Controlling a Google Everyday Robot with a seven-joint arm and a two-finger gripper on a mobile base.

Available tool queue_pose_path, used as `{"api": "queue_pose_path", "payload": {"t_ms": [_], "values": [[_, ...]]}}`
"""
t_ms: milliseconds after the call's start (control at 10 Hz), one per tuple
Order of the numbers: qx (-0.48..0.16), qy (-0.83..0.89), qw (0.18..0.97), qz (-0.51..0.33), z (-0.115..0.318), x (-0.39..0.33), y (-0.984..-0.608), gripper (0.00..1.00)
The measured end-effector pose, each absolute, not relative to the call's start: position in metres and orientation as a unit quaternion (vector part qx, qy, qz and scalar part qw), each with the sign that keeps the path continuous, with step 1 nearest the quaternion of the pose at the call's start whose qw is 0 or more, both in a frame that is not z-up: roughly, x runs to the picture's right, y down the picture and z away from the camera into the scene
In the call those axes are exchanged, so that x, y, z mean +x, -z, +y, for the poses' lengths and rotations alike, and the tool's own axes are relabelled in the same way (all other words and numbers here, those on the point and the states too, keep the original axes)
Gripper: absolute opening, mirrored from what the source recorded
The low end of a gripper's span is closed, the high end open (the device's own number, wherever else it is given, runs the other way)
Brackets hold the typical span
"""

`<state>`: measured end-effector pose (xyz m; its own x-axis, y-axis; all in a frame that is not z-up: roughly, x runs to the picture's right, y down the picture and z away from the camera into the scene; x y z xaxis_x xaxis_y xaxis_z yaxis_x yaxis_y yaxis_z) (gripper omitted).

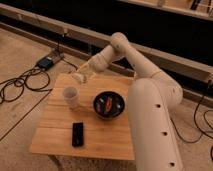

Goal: Place the white sponge in the ceramic cup

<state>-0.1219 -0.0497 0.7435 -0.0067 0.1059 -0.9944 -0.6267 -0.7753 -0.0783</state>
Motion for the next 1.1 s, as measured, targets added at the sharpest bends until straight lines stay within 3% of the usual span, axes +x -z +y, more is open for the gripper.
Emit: {"api": "queue_pose_path", "payload": {"t_ms": [1100], "values": [[-0.705,-0.629,0.249,0.212,-0.022,-0.178,-0.734,0.0]]}}
